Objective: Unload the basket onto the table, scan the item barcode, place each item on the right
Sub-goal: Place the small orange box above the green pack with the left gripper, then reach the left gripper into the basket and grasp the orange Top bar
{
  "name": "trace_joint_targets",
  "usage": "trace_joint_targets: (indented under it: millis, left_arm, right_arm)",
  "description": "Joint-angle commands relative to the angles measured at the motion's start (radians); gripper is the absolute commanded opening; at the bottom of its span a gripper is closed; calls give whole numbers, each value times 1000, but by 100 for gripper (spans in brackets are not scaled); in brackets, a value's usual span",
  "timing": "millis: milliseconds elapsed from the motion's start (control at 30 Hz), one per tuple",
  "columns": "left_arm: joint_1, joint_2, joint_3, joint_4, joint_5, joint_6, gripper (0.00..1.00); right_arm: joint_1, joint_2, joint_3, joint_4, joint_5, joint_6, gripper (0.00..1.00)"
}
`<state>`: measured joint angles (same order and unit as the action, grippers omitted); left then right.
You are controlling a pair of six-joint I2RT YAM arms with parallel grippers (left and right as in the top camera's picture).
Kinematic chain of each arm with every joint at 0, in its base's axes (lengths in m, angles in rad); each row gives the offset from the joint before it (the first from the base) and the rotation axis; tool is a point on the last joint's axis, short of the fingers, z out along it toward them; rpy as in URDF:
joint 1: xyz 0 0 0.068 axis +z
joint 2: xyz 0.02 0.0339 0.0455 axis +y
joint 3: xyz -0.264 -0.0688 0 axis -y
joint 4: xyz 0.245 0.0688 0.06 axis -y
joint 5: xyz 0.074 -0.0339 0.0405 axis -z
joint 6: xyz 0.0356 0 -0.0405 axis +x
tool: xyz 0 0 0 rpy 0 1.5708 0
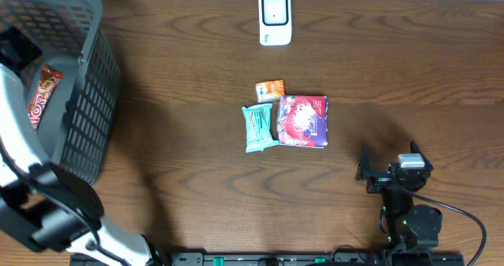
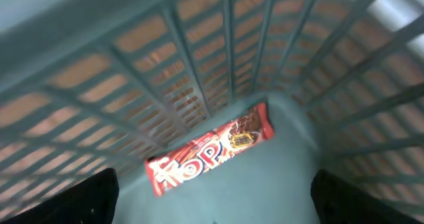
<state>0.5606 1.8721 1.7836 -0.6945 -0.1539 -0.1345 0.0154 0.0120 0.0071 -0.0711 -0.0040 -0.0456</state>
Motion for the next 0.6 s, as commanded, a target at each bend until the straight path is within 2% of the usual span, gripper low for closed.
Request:
trace_joint_targets:
  millis: [0,100,433,567]
  left_arm:
    - [28,69,1,17,99,138,93]
    - [31,126,1,32,98,234,93]
    - [31,261,1,99,99,360,93]
    - [31,281,1,112,134,373,93]
  right_arm:
    - [-7,-3,-2,-4,-2,-11,99]
    - [-8,-3,-2,-4,-2,-11,99]
    - [-7,-3,-2,-4,-2,-11,99]
    - [-7,-3,-2,-4,-2,-11,99]
